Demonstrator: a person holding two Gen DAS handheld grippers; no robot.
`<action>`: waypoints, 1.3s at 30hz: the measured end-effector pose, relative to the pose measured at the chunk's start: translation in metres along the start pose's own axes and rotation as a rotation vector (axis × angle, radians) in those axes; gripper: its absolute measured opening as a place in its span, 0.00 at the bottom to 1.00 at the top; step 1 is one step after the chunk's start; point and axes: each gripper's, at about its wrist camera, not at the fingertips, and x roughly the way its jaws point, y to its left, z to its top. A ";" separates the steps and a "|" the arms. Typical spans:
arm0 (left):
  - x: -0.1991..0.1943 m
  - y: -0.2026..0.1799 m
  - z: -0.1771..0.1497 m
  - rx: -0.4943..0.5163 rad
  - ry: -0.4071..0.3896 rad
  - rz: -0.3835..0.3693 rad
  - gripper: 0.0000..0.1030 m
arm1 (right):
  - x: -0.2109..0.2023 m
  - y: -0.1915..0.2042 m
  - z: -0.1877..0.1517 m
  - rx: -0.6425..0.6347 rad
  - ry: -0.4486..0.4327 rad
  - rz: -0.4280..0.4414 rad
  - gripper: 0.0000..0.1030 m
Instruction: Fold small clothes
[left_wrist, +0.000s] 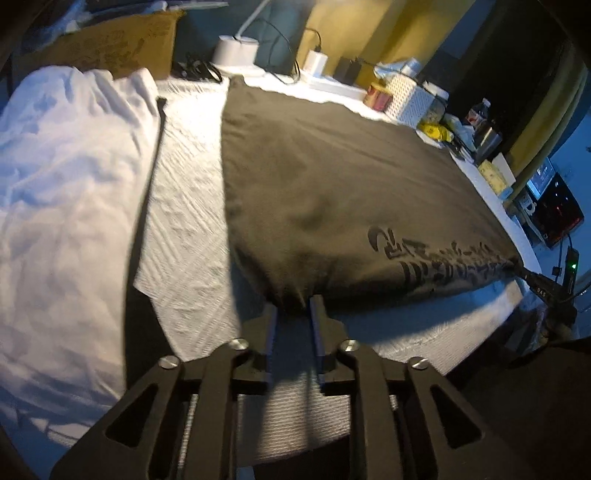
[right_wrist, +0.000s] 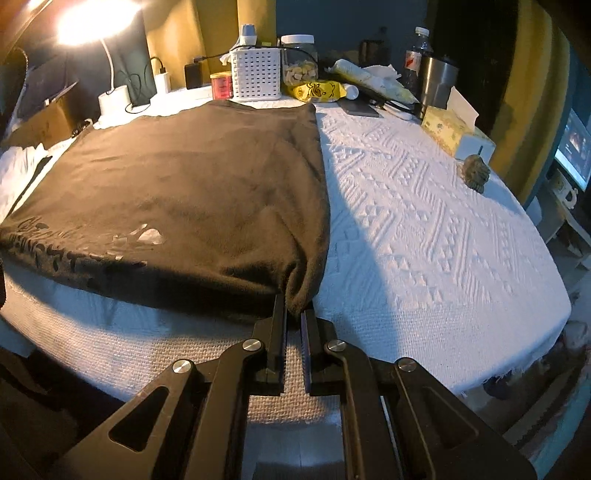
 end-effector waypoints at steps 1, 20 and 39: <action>-0.004 0.002 0.002 -0.002 -0.020 0.007 0.37 | 0.001 -0.001 0.001 0.002 0.007 -0.005 0.07; 0.036 0.024 0.063 0.011 -0.076 0.107 0.62 | -0.012 -0.025 0.024 0.135 -0.037 -0.048 0.38; 0.090 0.028 0.127 0.135 0.010 0.101 0.61 | 0.042 -0.018 0.097 0.197 -0.050 -0.053 0.38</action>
